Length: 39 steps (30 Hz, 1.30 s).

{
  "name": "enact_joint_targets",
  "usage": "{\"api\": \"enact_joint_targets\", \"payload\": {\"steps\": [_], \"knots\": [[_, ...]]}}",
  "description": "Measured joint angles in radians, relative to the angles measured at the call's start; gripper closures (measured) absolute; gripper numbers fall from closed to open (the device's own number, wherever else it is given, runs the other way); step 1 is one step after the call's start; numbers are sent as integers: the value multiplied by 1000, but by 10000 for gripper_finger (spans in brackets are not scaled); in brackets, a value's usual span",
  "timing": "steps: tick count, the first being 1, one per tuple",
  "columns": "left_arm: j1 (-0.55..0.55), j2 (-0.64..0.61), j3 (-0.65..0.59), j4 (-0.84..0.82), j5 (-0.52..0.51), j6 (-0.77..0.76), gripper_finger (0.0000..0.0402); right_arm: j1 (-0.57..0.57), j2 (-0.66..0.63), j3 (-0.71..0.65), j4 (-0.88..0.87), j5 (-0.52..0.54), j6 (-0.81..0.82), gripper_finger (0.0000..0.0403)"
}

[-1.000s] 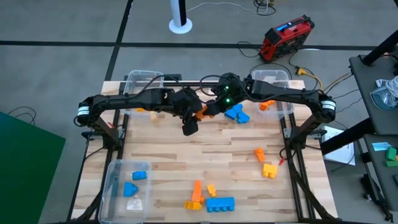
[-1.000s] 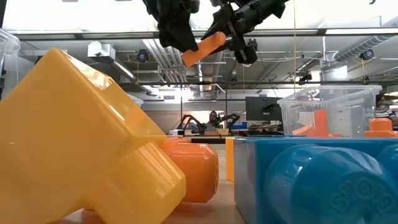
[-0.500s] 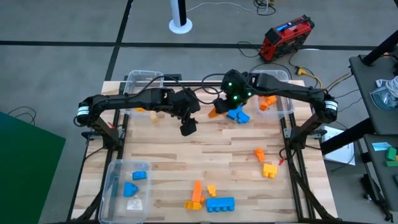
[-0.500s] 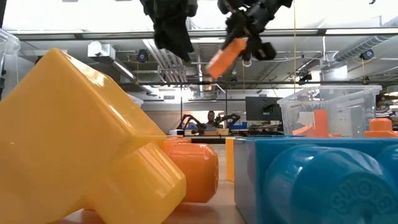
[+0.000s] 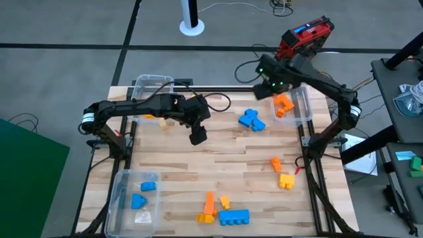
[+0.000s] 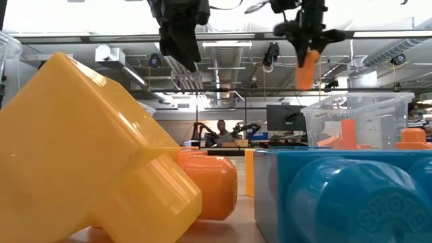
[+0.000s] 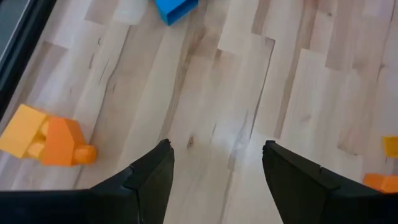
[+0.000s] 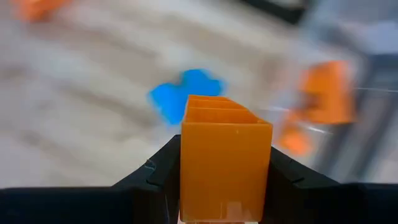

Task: Sort blocks
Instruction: Put the top left orange game piece into the top right transparent bin, then put the bottom center yellow game piece into the top left transparent bin

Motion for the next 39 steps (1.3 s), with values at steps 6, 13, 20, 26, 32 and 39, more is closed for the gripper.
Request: {"api": "enact_joint_targets", "payload": {"steps": [6,13,20,26,32,39], "knots": [[1,0,0,-16,0,-30,180,-129,0,-44,-9,87,-37,271],[2,0,0,-19,-1,-74,180,-203,5,-142,11,107,-77,271],[2,0,0,-19,-1,-97,180,-205,6,-207,70,129,-99,240],[2,0,0,-19,0,-97,180,-205,6,-228,75,130,-98,196],[2,0,0,-25,0,-110,180,-190,-8,-229,75,129,-84,191],[-3,0,0,-36,1,-131,180,-36,-95,-229,75,115,18,198]]}}
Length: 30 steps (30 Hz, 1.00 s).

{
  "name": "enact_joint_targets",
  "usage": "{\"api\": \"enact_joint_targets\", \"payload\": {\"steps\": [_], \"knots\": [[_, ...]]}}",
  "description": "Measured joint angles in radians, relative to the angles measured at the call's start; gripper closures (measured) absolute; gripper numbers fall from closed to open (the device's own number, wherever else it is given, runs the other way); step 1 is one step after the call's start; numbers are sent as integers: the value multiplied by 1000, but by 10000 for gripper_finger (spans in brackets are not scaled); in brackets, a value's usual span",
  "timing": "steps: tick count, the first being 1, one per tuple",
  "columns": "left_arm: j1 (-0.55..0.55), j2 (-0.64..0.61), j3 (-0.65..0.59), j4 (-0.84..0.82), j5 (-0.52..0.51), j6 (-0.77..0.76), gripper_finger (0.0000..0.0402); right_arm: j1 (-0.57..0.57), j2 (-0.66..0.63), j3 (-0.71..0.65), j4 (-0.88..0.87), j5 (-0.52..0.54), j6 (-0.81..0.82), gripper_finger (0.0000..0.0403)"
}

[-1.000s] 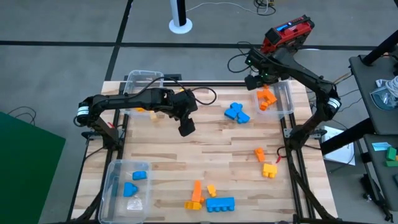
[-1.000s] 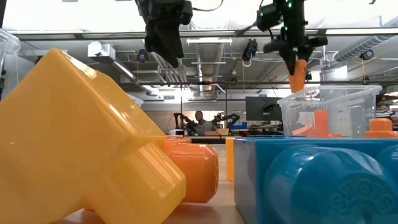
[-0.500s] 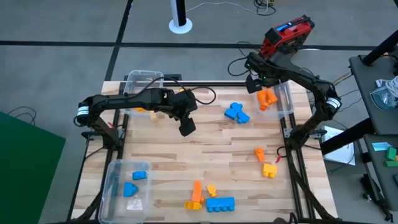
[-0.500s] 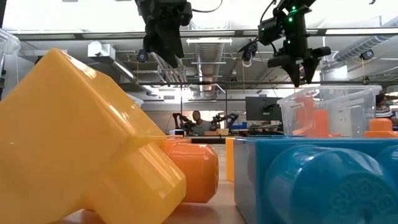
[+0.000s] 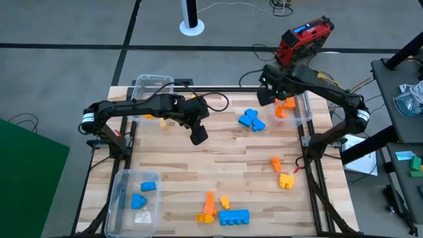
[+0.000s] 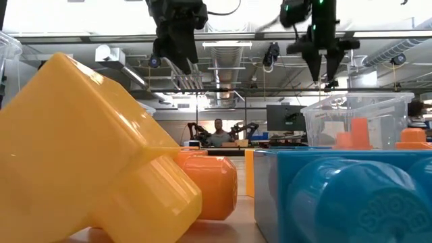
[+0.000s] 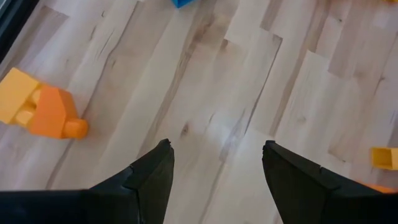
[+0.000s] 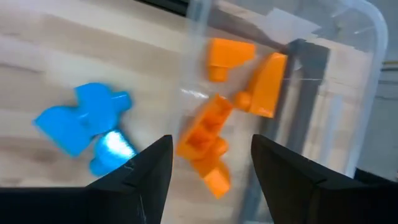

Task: Sort blocks
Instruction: Put the bottom center yellow game piece into the top left transparent bin

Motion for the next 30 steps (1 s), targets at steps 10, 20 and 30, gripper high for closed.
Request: {"api": "enact_joint_targets", "payload": {"steps": [10,20,30], "knots": [[-35,0,0,-1,8,-10,180,431,-116,0,19,-72,258,237],[-90,0,0,10,25,-57,180,882,-88,-1,133,-73,477,304],[-206,0,-2,43,66,-307,180,1072,-62,-60,194,-244,445,390]]}}
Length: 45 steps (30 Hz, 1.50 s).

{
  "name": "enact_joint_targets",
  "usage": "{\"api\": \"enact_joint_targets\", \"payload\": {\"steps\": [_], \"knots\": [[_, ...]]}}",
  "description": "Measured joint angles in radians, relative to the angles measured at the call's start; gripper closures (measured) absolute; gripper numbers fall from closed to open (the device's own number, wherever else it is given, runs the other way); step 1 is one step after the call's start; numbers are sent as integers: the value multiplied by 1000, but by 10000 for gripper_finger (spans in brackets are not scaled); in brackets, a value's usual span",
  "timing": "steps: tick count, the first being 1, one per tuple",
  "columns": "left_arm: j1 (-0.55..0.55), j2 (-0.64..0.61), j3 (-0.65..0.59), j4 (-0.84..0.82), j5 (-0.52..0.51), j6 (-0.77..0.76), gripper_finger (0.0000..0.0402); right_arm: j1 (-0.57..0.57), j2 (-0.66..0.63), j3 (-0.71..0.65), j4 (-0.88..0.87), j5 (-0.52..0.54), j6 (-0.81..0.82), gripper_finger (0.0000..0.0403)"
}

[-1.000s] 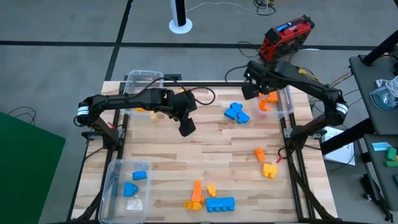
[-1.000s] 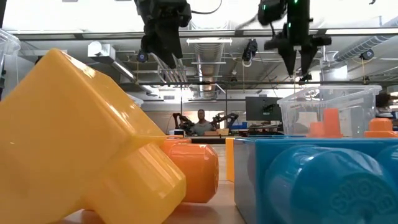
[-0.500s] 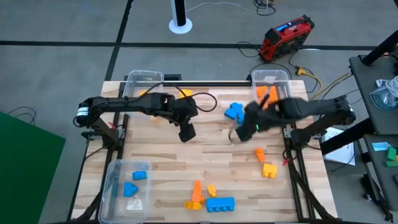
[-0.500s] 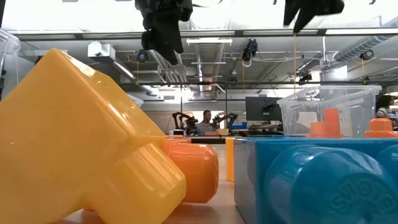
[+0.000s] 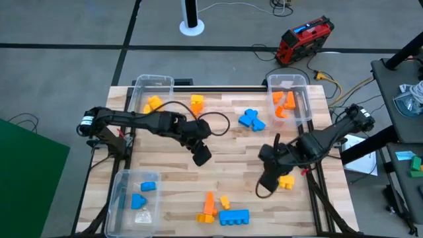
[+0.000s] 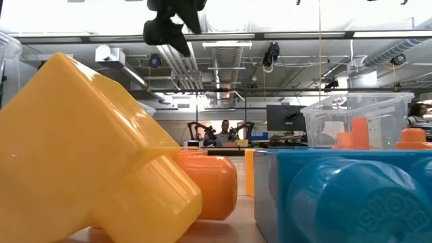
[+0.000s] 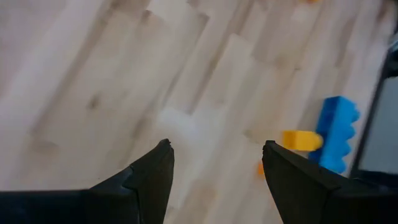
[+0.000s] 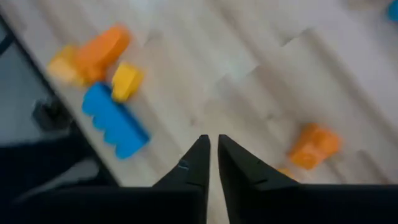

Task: Sort blocks
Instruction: Put the bottom center yellow game piece into the top left transparent bin

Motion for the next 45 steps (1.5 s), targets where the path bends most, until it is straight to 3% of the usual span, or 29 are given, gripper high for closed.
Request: {"api": "enact_joint_targets", "payload": {"steps": [7,18,27,35,42,45], "knots": [[-96,0,0,118,-3,-197,180,78,-88,-145,181,-29,-45,394],[-235,0,0,144,27,-590,180,146,-122,-354,445,107,58,391],[-340,0,-3,158,-104,-799,180,160,-120,-412,555,137,35,390],[-342,0,-3,192,-165,-802,180,160,-124,-424,555,164,39,390],[-367,27,-3,404,-252,-483,180,160,-138,-370,554,165,80,390],[-369,61,-2,488,-243,-467,180,160,-147,-338,549,189,83,390]]}}
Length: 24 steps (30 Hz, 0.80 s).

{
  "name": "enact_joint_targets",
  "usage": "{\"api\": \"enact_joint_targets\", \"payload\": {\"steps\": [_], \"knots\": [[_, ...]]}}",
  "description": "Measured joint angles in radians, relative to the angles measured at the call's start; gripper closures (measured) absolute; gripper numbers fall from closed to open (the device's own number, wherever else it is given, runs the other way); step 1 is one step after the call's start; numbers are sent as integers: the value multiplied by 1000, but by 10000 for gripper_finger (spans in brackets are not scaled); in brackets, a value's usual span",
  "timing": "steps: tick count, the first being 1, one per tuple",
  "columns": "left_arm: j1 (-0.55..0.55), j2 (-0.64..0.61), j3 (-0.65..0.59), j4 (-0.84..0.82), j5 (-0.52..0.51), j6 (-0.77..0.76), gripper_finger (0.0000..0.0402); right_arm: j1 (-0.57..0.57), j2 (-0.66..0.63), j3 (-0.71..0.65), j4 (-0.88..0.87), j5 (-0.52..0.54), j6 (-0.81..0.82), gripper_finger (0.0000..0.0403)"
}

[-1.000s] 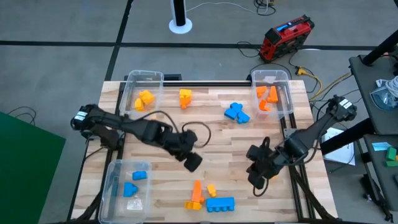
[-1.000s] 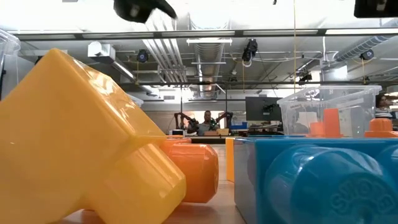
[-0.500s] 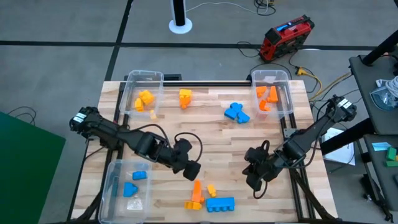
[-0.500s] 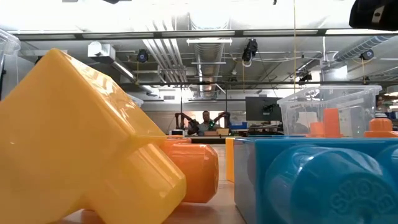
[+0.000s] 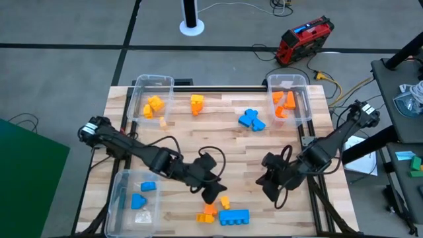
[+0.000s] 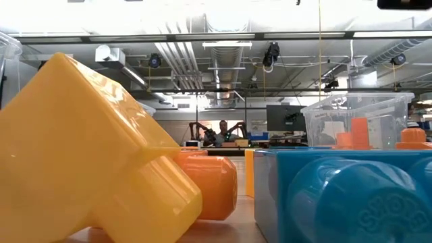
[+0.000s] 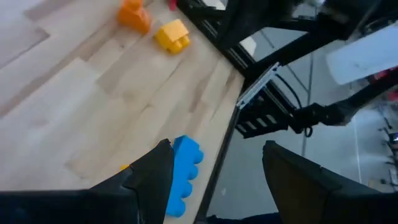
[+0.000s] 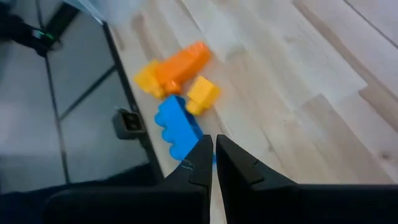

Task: Sort blocks
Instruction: Put the bottom center yellow game piece into the top left transparent bin

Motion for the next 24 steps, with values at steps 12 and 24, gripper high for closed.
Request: {"api": "enact_joint_targets", "payload": {"steps": [12,24], "knots": [[4,61,0,4,1,-112,180,0,121,26,98,9,39,390],[-12,174,1,79,93,117,230,-2,85,26,-44,21,60,390]]}}
